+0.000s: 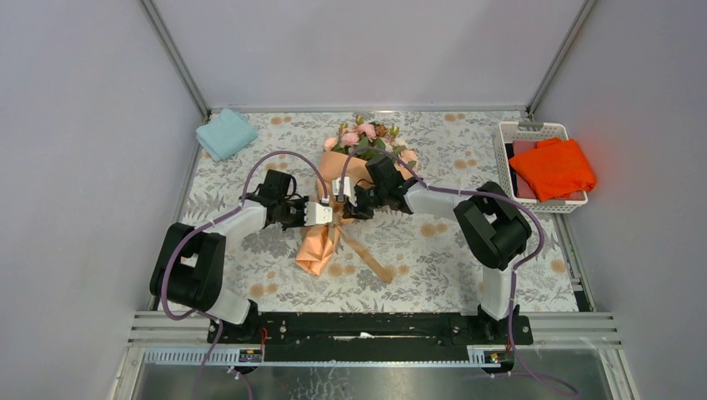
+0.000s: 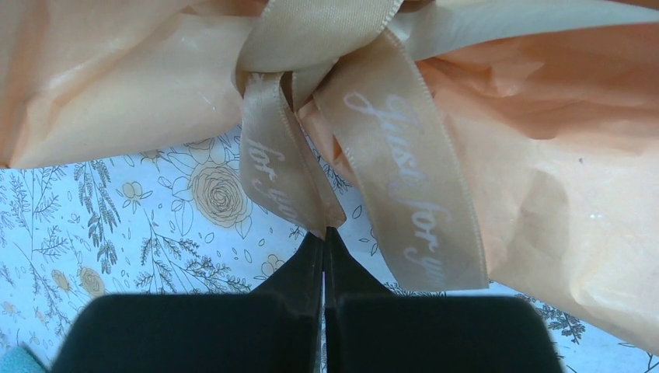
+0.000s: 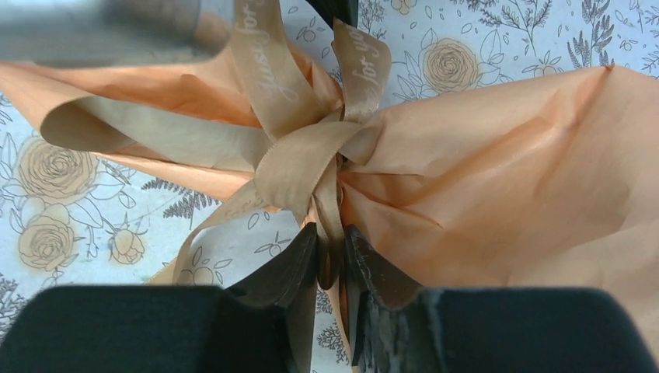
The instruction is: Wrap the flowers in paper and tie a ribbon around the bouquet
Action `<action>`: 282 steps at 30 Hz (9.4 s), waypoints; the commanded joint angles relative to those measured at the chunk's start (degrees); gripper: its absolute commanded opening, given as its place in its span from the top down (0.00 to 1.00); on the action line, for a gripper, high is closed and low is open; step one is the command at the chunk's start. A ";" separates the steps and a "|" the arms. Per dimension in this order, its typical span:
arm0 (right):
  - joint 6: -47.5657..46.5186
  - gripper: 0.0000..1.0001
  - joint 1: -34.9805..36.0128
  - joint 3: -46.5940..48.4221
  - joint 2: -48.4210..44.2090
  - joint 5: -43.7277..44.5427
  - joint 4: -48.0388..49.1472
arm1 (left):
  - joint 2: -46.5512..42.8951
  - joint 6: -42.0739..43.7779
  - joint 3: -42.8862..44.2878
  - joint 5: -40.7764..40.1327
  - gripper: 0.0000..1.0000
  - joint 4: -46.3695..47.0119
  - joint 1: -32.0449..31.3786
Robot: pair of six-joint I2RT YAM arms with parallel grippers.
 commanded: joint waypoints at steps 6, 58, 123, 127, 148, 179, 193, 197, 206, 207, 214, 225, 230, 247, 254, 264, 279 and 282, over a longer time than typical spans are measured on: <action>3.54 0.77 1.32 1.97 -2.46 0.19 2.03 | -1.63 -0.06 1.25 0.89 1.00 1.49 -0.11; 54.49 1.00 -12.07 -16.02 -11.06 9.99 -12.02 | -2.83 4.52 -7.16 -3.50 1.00 6.67 1.83; 65.19 0.59 -2.97 -22.95 -22.45 10.22 0.46 | -7.32 -16.45 2.70 1.73 0.24 9.05 -17.92; 65.48 0.60 -2.97 -23.28 -20.83 9.85 0.56 | -6.15 -10.05 1.63 0.31 0.50 9.75 -19.24; 67.18 0.57 -2.95 -23.72 -15.36 8.95 8.05 | -3.16 -44.75 14.16 0.21 0.43 2.57 -15.79; 68.55 0.63 -2.97 -25.07 -12.46 6.63 11.35 | 3.07 -109.13 10.74 6.24 1.00 7.85 -10.76; 66.14 1.00 -2.97 -26.96 -16.04 7.56 5.22 | -3.72 -94.54 9.80 4.94 1.00 -4.39 -4.59; 65.54 1.00 -2.96 -27.82 -17.45 7.92 2.54 | -5.30 -92.04 9.62 6.03 1.00 -6.32 -1.51; 65.01 1.00 -2.96 -26.15 -16.92 6.94 0.68 | -5.98 -68.42 9.39 25.85 0.40 -1.61 -5.12; 64.83 1.00 -2.97 -25.93 -16.96 7.05 0.63 | -5.10 -67.95 9.56 28.03 0.30 -2.28 -5.06; 64.72 1.00 -2.96 -26.47 -17.91 7.29 1.06 | -0.28 -81.00 2.87 24.53 0.01 10.11 -7.16; 64.56 1.00 -2.90 -26.96 -18.03 7.27 1.39 | 1.58 -85.51 2.87 27.84 1.00 17.09 -10.59; 64.06 1.00 -2.90 -27.97 -18.66 7.58 -0.15 | -1.36 -77.38 4.97 26.34 1.00 3.81 -6.99; 62.77 1.00 -2.96 -28.68 -17.92 6.83 -2.65 | -5.16 -24.88 4.87 15.65 1.00 -21.52 -0.06; 62.27 1.00 -2.92 -28.39 -18.50 6.47 -2.63 | -4.73 -19.22 5.00 17.23 1.00 -21.77 -0.20; 58.20 0.37 -2.97 -25.45 -24.13 6.55 -9.96 | -9.29 -11.80 4.42 16.66 0.20 -24.22 -1.93; 56.10 0.00 -24.76 -25.56 -55.50 50.58 -9.76 | -28.67 -79.15 -2.45 -8.07 0.01 8.17 14.56; 49.79 0.00 -24.94 -27.99 -54.03 56.93 -0.52 | -29.40 -72.86 -3.35 -9.48 0.01 5.98 16.47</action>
